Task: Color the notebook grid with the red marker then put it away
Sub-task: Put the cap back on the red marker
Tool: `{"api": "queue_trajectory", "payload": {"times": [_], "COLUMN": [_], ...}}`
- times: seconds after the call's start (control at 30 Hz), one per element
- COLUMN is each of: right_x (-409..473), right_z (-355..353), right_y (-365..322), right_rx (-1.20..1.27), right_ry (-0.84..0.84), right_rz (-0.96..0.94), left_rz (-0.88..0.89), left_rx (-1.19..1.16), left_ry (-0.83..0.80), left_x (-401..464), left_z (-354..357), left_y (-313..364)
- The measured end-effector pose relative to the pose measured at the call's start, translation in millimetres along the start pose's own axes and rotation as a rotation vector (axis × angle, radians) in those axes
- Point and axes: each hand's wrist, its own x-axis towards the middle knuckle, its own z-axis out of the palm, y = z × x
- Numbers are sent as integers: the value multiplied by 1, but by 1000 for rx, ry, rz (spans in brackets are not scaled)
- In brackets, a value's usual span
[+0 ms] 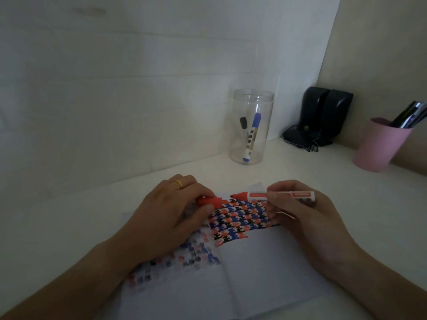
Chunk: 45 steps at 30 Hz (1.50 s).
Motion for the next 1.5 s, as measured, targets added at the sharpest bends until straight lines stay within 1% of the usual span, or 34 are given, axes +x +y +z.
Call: {"api": "queue_trajectory", "payload": {"times": [0.1,0.43,0.67,0.8,0.93,1.03,1.2,1.5], "right_x": [-1,-4,-7,-9,-10,-9,-11,-9], "right_z": [0,3,5,4,4,2,6,3], "right_y": [0,-3,-6,-8,-13,-13,-15,-21], "right_rx": [22,-69,-137,-213,-312,-389,-329,-104], "right_ry": [-31,-64,-144,-171,-162,-186,-221,-295], "right_rz": [-14,-25,-49,-130,-246,-292,-242,-102], "left_rz": [-35,-5,79,102,101,95,112,232], "left_rx": [5,-13,-8,-39,-50,-46,-40,-15], "left_ry": [40,24,23,29,-16,-42,-79,42], "left_x": [1,1,1,0,-1,1,0,1], "left_z": [-1,-4,-8,-14,-16,-16,-18,-24], "left_y": [-1,3,5,9,10,11,14,28]}}
